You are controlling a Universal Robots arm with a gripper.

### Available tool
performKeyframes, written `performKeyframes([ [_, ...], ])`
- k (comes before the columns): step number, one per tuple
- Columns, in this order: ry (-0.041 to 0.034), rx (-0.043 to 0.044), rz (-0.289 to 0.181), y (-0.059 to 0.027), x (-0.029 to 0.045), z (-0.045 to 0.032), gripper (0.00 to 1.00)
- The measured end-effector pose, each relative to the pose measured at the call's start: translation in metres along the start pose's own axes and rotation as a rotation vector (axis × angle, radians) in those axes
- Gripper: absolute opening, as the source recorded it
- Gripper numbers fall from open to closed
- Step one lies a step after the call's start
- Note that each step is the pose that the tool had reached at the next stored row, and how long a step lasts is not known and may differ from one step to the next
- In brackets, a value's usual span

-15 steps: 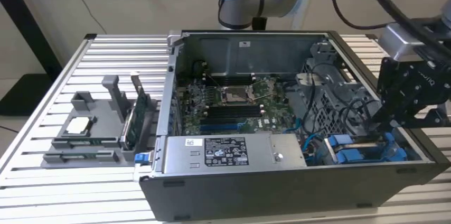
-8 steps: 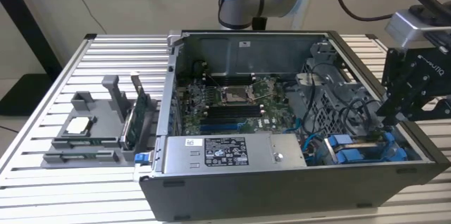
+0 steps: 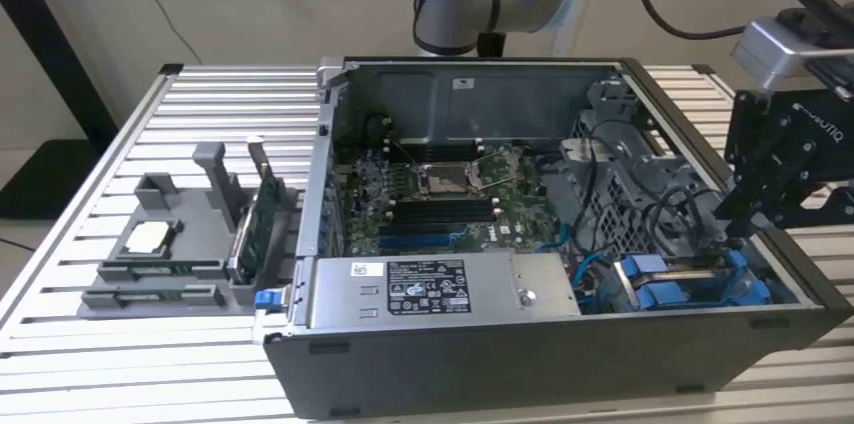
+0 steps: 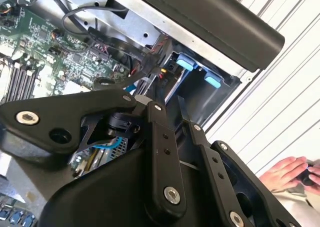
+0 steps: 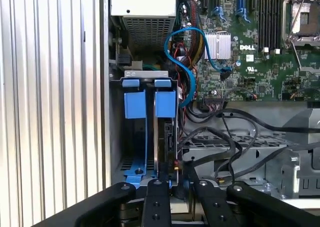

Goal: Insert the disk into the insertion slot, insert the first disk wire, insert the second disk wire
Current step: 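Insert the first disk wire, then insert the second disk wire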

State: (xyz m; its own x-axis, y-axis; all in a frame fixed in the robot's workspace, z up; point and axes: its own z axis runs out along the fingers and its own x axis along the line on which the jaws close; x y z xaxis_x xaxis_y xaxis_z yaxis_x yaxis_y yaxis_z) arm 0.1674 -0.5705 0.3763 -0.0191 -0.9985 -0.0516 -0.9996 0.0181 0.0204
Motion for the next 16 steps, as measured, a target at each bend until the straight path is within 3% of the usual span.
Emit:
performKeyframes([
  [7, -0.0003, -0.0001, -0.001, -0.0062, -0.0002, 0.0001, 0.26],
  [16, -0.0002, -0.0001, -0.001, -0.0064, -0.0010, 0.0002, 0.26],
])
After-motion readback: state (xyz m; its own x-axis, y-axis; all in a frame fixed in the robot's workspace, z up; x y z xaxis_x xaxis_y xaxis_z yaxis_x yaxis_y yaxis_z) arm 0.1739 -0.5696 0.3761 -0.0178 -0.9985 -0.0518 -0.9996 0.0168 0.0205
